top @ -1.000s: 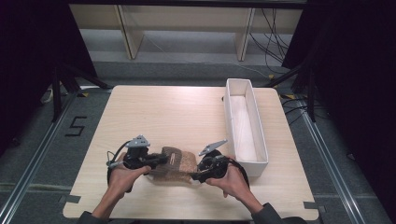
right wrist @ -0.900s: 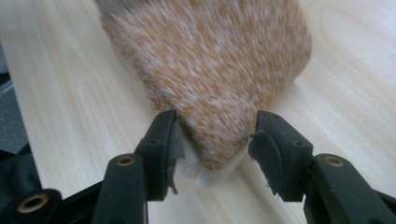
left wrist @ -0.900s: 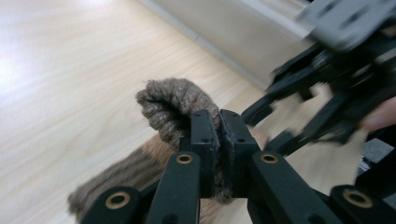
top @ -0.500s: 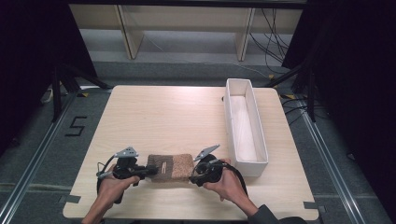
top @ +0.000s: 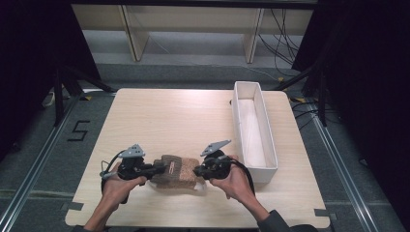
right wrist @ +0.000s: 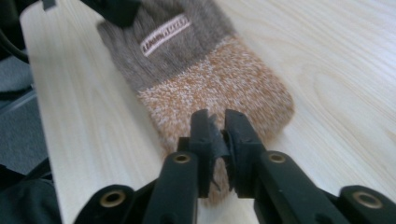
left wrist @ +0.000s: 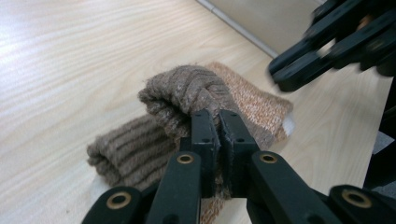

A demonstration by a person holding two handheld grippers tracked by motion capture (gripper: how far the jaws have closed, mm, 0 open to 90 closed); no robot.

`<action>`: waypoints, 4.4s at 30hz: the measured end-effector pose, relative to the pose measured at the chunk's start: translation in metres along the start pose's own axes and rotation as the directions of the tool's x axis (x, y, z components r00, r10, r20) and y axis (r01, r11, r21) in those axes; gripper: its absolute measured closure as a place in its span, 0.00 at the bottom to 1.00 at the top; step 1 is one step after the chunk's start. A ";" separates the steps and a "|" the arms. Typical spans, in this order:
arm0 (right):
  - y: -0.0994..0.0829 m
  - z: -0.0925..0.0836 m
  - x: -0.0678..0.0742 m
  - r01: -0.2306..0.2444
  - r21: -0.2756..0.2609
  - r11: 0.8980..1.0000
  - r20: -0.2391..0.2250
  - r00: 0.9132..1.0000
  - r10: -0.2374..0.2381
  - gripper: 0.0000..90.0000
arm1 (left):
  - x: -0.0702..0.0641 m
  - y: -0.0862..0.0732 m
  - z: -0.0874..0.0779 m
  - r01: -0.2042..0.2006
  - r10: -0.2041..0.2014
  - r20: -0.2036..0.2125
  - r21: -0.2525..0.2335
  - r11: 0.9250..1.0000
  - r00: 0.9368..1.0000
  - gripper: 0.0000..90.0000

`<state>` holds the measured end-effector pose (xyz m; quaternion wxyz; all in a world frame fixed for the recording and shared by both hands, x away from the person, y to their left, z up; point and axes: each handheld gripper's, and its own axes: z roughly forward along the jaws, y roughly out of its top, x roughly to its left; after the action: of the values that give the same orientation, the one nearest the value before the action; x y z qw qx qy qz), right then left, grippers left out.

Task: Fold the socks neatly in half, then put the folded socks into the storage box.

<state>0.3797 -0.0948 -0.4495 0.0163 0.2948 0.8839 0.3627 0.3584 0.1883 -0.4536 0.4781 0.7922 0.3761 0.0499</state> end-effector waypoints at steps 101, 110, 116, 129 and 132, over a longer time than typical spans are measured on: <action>-0.017 0.046 -0.024 -0.344 0.061 0.937 -0.130 0.928 0.349 0.32 | 0.018 -0.032 0.007 -0.115 0.151 -0.198 0.183 0.976 0.969 0.94; -0.017 0.047 -0.024 -0.326 0.057 0.944 -0.121 0.936 0.330 0.32 | 0.007 -0.015 -0.009 -0.082 0.088 -0.172 0.044 0.996 0.981 0.83; -0.015 0.046 -0.021 -0.353 0.086 0.932 -0.127 0.923 0.362 0.32 | 0.001 -0.017 0.013 -0.129 0.146 -0.124 0.142 0.982 0.981 0.96; -0.013 0.045 -0.018 -0.327 0.079 0.942 -0.130 0.933 0.335 0.29 | 0.006 -0.031 0.014 -0.083 0.101 -0.133 0.134 0.988 0.986 0.99; -0.012 0.048 -0.018 -0.321 0.068 0.945 -0.134 0.935 0.328 0.27 | 0.006 -0.030 0.014 -0.092 0.111 -0.133 0.143 0.985 0.985 0.99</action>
<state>0.3997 -0.0810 -0.4960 -0.1139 0.4100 0.8299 0.3609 0.3525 0.1901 -0.4871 0.3919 0.8357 0.3704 0.1037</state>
